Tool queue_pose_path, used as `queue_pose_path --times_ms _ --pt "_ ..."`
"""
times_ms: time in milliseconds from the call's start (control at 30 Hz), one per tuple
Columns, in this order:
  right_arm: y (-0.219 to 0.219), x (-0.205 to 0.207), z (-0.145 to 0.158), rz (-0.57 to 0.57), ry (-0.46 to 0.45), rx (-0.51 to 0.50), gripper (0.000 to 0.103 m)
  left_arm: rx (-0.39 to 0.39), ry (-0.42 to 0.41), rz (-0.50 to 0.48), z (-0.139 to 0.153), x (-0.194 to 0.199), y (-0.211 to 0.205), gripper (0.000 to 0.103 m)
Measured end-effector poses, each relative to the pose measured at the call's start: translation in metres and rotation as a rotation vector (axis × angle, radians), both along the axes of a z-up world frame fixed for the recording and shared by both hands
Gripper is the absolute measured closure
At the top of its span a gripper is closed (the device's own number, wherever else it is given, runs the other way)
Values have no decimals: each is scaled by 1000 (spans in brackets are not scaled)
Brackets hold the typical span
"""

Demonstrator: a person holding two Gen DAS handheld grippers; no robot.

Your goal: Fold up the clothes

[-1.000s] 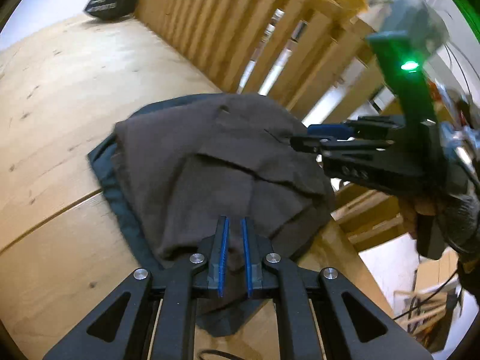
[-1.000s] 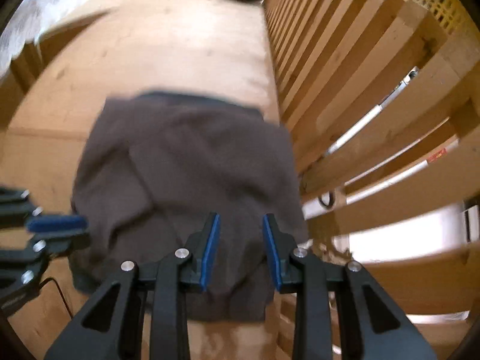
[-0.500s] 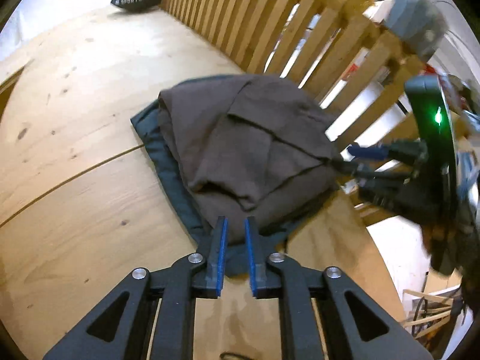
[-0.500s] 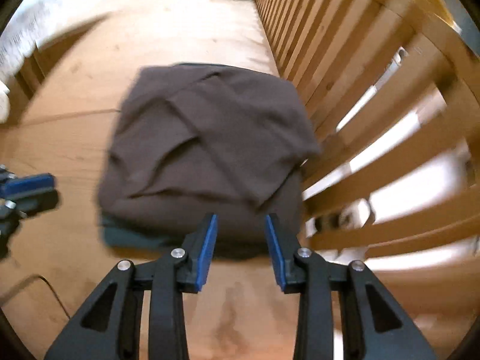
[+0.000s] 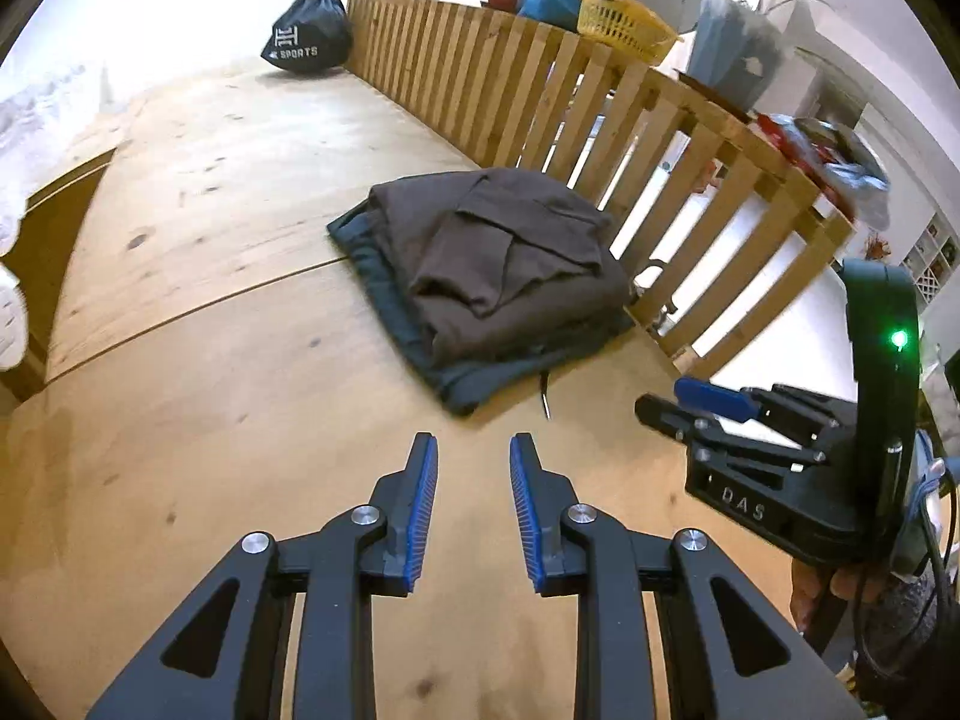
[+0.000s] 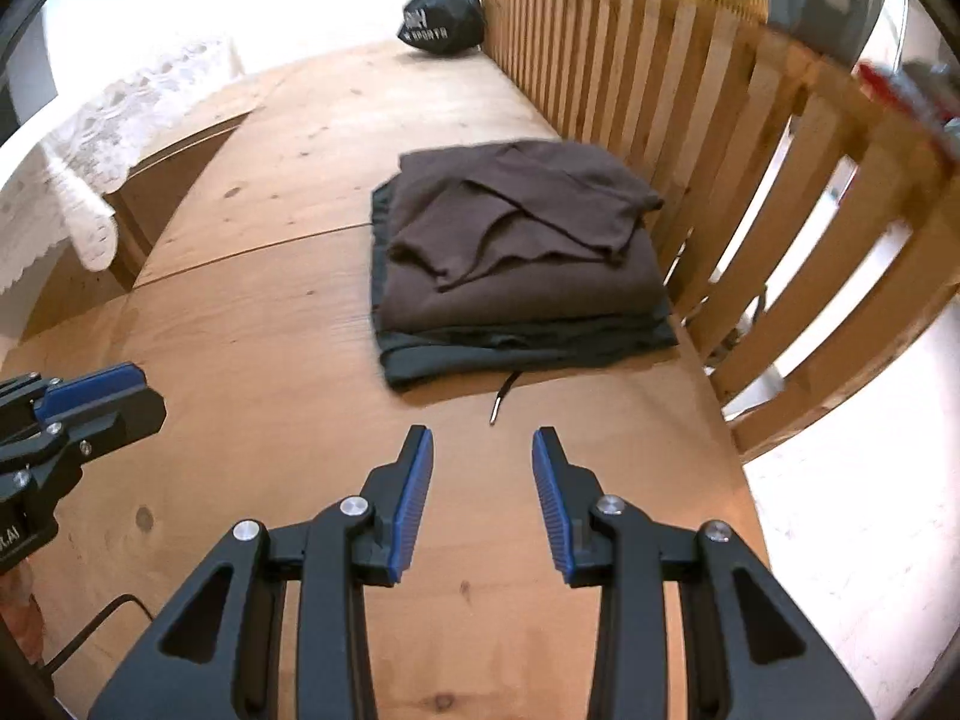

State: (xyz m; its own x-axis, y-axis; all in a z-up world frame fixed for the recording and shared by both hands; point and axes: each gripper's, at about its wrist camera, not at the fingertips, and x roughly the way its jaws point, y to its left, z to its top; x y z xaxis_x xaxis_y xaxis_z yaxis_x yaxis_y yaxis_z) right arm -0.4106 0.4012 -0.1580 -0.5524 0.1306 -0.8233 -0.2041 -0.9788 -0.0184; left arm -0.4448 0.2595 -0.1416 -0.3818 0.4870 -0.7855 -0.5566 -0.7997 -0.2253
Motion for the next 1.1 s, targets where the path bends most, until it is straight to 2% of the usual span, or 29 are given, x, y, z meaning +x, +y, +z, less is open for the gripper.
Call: queue_pose_path --times_ms 100,367,500,600,667,700,767,933,1100 --pt "-17 28 18 10 30 6 69 -16 21 3 10 30 -17 79" --pt "-43 129 72 -5 97 -23 65 6 61 9 54 117 -50 78" --pt "-52 178 87 -1 106 -38 64 13 96 21 74 167 -65 71" --pt "-67 214 96 6 116 -28 64 7 117 36 81 207 -77 70" --pt "-74 235 101 27 125 -32 64 -8 132 46 83 234 -85 65" --pt "-76 244 102 33 129 -40 63 -20 140 53 84 246 -90 59" --pt "-85 266 104 41 139 -62 63 -40 149 74 84 268 -99 58" --pt "-104 304 102 93 138 -92 59 -39 136 181 83 309 -138 43" --pt "-125 331 90 138 114 -110 59 -80 151 304 83 339 -171 28"
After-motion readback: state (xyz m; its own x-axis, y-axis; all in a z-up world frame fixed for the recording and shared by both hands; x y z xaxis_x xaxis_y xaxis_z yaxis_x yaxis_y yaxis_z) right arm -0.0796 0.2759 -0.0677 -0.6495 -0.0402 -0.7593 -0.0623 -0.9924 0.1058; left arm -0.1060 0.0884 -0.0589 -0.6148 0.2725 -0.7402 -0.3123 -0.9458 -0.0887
